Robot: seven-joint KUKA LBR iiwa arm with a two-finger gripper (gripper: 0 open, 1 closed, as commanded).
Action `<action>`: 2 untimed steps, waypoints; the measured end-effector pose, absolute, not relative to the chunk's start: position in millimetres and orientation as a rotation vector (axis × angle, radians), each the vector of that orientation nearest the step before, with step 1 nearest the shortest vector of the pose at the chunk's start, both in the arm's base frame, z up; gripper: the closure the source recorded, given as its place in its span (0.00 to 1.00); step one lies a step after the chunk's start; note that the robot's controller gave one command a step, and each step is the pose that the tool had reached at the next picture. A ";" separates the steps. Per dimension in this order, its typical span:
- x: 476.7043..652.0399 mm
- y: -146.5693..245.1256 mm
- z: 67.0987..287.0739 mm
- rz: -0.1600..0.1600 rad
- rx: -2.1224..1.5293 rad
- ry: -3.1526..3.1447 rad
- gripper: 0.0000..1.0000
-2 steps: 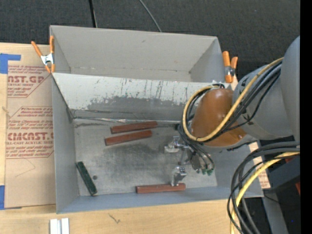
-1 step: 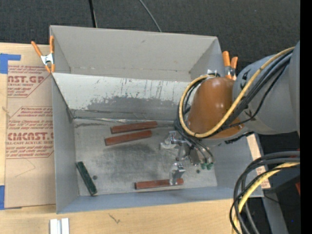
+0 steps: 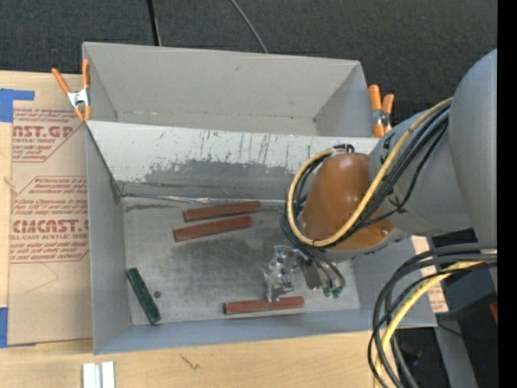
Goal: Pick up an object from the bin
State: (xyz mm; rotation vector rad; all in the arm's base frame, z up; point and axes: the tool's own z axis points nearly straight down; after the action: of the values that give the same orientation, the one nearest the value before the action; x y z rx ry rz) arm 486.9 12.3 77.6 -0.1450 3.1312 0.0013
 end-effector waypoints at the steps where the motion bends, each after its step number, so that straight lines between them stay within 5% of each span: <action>1: 493.9 13.7 78.5 0.004 -0.140 3.099 0.00; 2: 493.9 13.7 78.4 0.004 -0.140 3.100 0.00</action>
Offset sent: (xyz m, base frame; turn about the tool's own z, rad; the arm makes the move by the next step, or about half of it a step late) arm 0.0000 0.0000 0.0000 0.0000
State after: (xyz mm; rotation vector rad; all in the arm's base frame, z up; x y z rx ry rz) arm 493.9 13.7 78.4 -0.1397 3.0996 0.0039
